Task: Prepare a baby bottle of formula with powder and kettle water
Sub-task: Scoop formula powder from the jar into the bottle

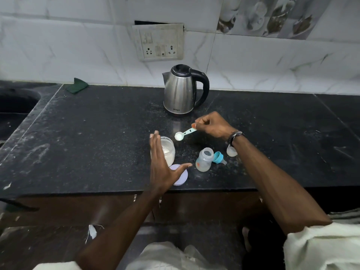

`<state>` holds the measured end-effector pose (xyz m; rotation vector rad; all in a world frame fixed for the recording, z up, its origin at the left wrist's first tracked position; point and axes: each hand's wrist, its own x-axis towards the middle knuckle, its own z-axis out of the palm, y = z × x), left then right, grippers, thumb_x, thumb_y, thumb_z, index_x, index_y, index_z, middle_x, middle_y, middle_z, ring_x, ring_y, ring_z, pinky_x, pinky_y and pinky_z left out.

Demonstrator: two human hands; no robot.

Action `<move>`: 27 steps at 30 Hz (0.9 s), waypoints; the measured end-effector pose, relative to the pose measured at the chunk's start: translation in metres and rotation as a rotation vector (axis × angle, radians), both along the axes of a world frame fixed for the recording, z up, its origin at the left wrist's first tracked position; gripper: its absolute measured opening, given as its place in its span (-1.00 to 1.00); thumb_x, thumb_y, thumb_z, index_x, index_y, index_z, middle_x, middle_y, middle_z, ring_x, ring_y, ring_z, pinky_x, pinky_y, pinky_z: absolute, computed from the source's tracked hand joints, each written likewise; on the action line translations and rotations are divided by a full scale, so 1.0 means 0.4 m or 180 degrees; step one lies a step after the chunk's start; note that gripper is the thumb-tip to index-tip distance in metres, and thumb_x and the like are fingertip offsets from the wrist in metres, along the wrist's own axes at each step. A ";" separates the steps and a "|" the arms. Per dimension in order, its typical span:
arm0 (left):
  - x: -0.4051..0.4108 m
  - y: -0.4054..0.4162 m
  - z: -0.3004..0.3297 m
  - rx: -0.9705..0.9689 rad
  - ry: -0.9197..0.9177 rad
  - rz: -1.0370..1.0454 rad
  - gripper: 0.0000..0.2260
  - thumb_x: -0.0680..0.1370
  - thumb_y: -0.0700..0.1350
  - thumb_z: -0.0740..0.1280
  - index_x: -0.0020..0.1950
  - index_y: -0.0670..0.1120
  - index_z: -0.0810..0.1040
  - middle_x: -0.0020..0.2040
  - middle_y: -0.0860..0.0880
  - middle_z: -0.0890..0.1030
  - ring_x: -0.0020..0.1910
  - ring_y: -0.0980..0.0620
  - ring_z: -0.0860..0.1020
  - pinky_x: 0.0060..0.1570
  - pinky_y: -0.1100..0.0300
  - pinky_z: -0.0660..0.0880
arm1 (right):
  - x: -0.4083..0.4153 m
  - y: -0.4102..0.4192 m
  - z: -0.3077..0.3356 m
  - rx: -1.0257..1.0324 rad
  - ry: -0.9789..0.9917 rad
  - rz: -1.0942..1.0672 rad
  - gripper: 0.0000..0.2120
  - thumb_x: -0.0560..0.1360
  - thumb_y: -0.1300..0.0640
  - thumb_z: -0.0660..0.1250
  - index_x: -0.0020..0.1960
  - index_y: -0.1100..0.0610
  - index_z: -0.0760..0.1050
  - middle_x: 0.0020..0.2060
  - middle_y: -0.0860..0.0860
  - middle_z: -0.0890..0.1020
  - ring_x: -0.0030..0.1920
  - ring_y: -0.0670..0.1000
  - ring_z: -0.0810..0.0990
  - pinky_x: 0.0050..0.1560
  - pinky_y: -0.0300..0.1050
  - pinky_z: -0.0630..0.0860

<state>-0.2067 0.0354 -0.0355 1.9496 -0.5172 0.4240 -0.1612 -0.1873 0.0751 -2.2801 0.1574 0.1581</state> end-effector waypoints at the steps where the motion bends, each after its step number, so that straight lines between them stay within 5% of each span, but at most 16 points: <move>1: -0.009 -0.020 0.004 -0.0033 -0.0107 -0.0100 0.11 0.33 0.16 0.59 0.57 -0.32 0.01 0.61 -0.27 0.05 0.62 -0.18 -0.06 0.58 0.01 0.00 | -0.013 -0.018 0.010 0.0026 0.0003 -0.0090 -0.69 0.51 0.08 0.43 -0.28 0.31 0.58 -0.01 0.33 0.63 0.09 0.30 0.58 0.08 0.18 0.55; 4: -0.033 -0.083 0.020 -0.0040 -0.0138 -0.0331 0.06 0.35 0.08 0.61 0.57 -0.29 0.04 0.60 -0.25 0.10 0.62 -0.14 -0.01 0.57 -0.01 0.05 | -0.055 -0.081 0.026 0.0181 -0.0027 -0.0356 -0.68 0.50 0.16 0.44 -0.43 0.09 0.56 -0.09 0.09 0.71 -0.07 0.00 0.68 -0.06 -0.04 0.59; 6: -0.046 -0.116 0.029 -0.0025 -0.0006 -0.0420 0.03 0.37 0.05 0.61 0.58 -0.26 0.04 0.62 -0.18 0.08 0.62 -0.07 0.00 0.57 0.02 0.06 | -0.085 -0.113 0.032 0.0264 -0.0044 -0.0449 -0.67 0.51 0.20 0.44 -0.43 0.12 0.54 -0.11 0.00 0.71 -0.19 -0.23 0.65 -0.19 -0.29 0.50; 9: -0.051 -0.156 0.025 0.0021 0.0395 -0.0617 0.01 0.38 0.06 0.58 0.60 -0.23 0.03 0.63 -0.11 0.07 0.62 0.02 -0.01 0.56 0.16 0.02 | -0.126 -0.152 0.032 0.0300 0.0003 -0.0563 -0.75 0.51 0.21 0.43 -0.33 0.26 0.59 -0.08 0.01 0.71 -0.14 -0.32 0.64 -0.22 -0.46 0.48; 15: -0.034 -0.208 -0.021 0.0446 0.1162 -0.0874 0.04 0.35 0.10 0.59 0.61 -0.19 0.03 0.62 -0.13 0.12 0.60 -0.10 0.07 0.51 0.04 0.13 | -0.183 -0.194 0.016 0.0261 0.0025 -0.0704 -0.73 0.50 0.15 0.45 -0.23 0.37 0.61 -0.05 0.17 0.71 -0.04 -0.22 0.66 -0.01 -0.24 0.54; 17: -0.025 -0.219 -0.024 0.0556 0.1326 -0.0832 0.01 0.35 0.07 0.60 0.59 -0.18 0.09 0.59 -0.15 0.21 0.56 -0.13 0.20 0.47 0.02 0.22 | -0.191 -0.193 0.012 0.0199 0.0086 -0.0688 -0.74 0.50 0.14 0.45 -0.31 0.25 0.63 -0.05 0.24 0.69 0.01 -0.08 0.68 0.02 -0.17 0.55; 21: -0.011 -0.228 -0.028 0.0641 0.1330 -0.0759 -0.15 0.35 -0.01 0.62 0.51 -0.20 0.29 0.44 -0.17 0.46 0.42 -0.15 0.42 0.38 -0.05 0.39 | -0.188 -0.181 -0.001 0.0139 0.0172 -0.0659 -0.69 0.49 0.17 0.45 -0.42 0.10 0.55 -0.07 0.23 0.70 -0.07 -0.19 0.67 -0.10 -0.26 0.52; 24: -0.005 -0.224 -0.031 0.0552 0.1123 -0.0795 -0.43 0.35 -0.05 0.61 0.28 -0.13 0.50 0.17 -0.08 0.63 0.13 -0.06 0.59 0.12 0.00 0.54 | -0.176 -0.179 -0.016 0.0102 0.0260 -0.0666 -0.71 0.48 0.11 0.47 -0.38 0.18 0.58 -0.10 0.30 0.67 0.11 0.15 0.64 -0.04 -0.21 0.52; 27: 0.001 -0.220 -0.035 0.0545 0.1094 -0.0791 -0.54 0.38 -0.07 0.59 0.22 -0.11 0.56 0.11 -0.05 0.66 0.04 0.01 0.61 0.05 0.06 0.56 | -0.162 -0.184 -0.032 0.0037 0.0302 -0.0532 -0.60 0.47 0.07 0.47 -0.25 0.43 0.54 -0.09 0.42 0.61 0.17 0.35 0.54 -0.14 -0.47 0.47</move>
